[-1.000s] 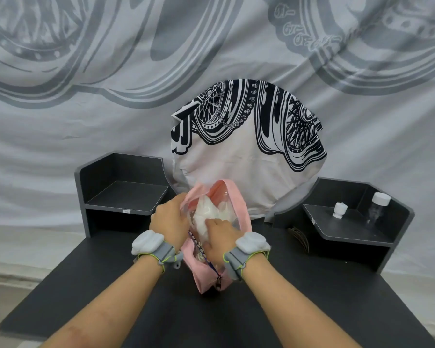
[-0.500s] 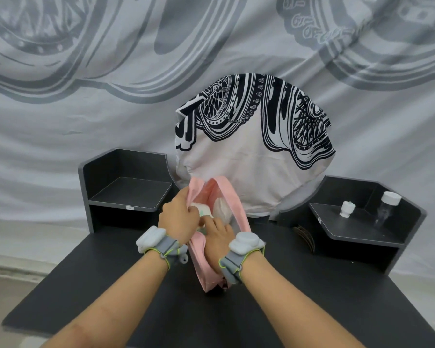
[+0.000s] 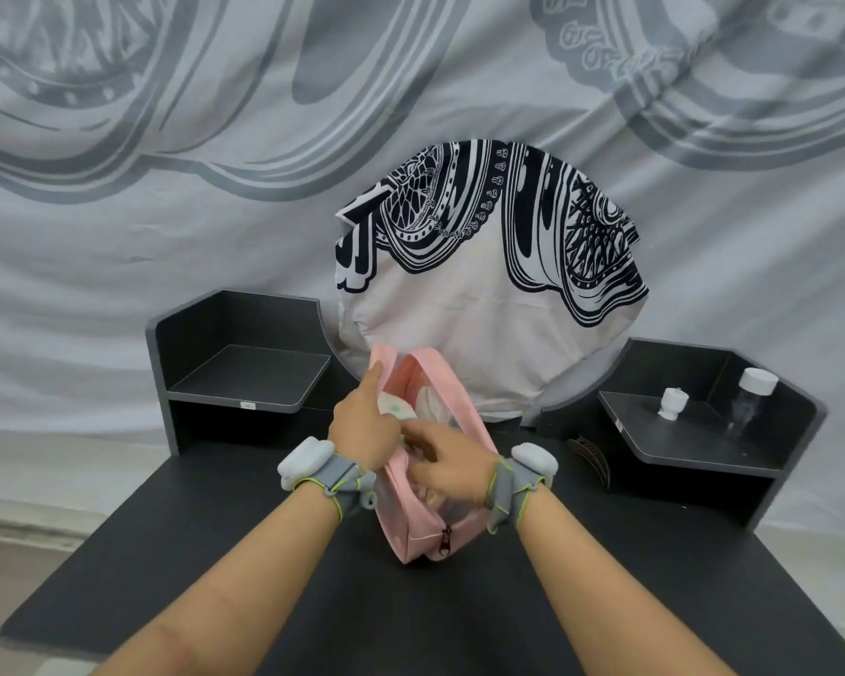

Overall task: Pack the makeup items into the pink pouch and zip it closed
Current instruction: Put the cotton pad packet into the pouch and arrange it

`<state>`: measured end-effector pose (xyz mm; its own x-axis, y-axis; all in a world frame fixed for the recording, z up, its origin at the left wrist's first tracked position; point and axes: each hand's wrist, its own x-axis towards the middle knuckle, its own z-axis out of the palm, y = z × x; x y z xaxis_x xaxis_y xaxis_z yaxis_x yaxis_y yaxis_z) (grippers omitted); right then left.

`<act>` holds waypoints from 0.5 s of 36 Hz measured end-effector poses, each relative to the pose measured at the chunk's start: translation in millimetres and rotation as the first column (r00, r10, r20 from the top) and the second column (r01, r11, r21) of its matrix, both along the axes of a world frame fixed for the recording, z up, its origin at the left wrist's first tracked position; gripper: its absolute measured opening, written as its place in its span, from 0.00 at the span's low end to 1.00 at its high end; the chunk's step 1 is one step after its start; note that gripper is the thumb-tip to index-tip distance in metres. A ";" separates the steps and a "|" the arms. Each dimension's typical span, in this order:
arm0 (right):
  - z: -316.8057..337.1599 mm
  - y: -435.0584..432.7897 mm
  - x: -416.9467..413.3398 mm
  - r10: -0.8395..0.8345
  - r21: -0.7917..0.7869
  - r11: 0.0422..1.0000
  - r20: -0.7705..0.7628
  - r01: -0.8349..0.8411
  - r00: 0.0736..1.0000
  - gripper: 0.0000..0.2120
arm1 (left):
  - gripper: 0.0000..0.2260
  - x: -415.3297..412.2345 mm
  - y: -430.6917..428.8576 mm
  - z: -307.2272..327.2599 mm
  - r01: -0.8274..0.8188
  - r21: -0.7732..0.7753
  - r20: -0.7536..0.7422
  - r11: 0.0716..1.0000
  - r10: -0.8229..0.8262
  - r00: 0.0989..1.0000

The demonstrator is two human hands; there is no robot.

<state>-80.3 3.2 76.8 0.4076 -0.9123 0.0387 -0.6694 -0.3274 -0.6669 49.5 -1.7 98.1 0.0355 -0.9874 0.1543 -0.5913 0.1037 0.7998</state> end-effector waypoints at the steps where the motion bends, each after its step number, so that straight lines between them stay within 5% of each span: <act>1: 5.9 3.5 0.0 -0.038 0.004 0.999 0.121 0.038 0.992 0.29 | 0.33 -0.3 0.6 0.4 0.011 0.001 0.014 1.000 -0.011 1.000; 4: 18.4 6.4 -8.7 -0.079 -0.022 0.995 0.481 0.102 0.873 0.19 | 0.33 0.0 1.1 1.8 0.024 -0.001 0.052 1.000 -0.024 0.998; 7: 23.7 3.5 -24.3 -0.117 0.000 0.979 0.818 0.203 0.564 0.11 | 0.32 1.5 1.6 3.2 0.028 0.001 0.079 1.000 -0.028 0.996; 9: 23.6 -4.7 -37.6 -0.162 0.047 0.954 0.911 0.296 0.380 0.10 | 0.33 2.6 1.1 4.4 0.025 0.016 0.100 1.000 -0.026 0.995; 12: 16.1 -21.6 -55.9 -0.261 0.121 0.877 0.933 0.465 0.248 0.15 | 0.33 3.7 -0.4 6.6 -0.007 0.046 0.134 0.999 0.000 0.991; 14: 4.2 -33.9 -62.1 -0.357 0.135 0.817 0.882 0.560 0.307 0.16 | 0.33 4.9 -1.4 8.1 -0.018 0.068 0.143 0.998 0.008 0.990; 18: -32.3 -58.1 -70.0 -0.542 0.022 0.766 0.560 0.642 0.627 0.21 | 0.33 5.2 -3.2 9.7 0.005 0.083 0.146 0.997 -0.017 0.989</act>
